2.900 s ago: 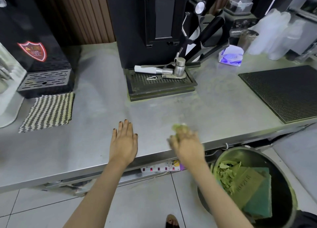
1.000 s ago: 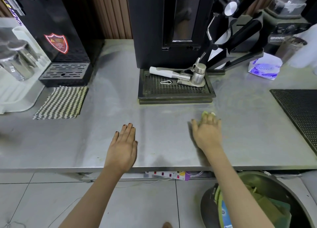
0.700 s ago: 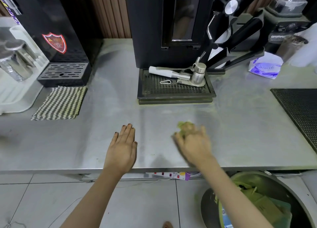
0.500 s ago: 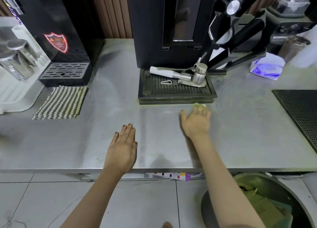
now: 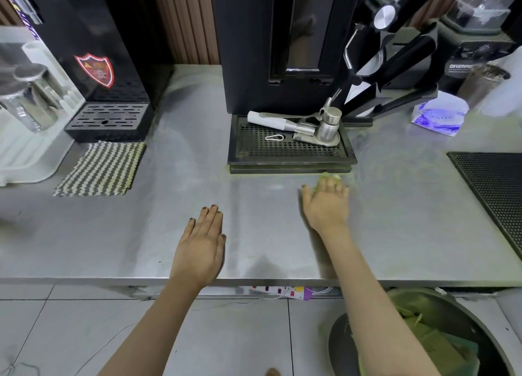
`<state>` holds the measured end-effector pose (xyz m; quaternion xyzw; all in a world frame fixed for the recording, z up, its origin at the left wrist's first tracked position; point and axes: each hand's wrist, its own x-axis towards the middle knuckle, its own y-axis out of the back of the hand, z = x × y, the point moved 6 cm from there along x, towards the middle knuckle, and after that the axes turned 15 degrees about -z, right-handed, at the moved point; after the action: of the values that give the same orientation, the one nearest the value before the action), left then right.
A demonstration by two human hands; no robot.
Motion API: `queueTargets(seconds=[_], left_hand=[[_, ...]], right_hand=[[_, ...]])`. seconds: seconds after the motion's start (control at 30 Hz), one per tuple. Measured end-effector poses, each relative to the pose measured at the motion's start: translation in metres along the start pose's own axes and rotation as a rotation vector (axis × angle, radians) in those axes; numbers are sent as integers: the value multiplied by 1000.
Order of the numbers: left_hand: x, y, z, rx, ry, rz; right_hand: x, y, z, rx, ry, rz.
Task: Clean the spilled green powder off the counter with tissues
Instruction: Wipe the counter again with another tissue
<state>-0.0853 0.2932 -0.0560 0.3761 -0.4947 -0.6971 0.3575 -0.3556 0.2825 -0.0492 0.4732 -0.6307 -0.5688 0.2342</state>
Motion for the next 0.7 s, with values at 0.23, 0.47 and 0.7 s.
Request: queueTargets(seconds=[0.23, 0.47, 0.7], left_hand=[[0, 0, 0, 4, 14, -6], [-1, 1, 2, 29, 25, -25], [-1, 2, 4, 27, 10, -29]], right_hand=[[-121, -45, -54, -123, 568, -166], [-89, 7, 103, -147, -51, 22], [-149, -44, -18, -85, 210, 38]])
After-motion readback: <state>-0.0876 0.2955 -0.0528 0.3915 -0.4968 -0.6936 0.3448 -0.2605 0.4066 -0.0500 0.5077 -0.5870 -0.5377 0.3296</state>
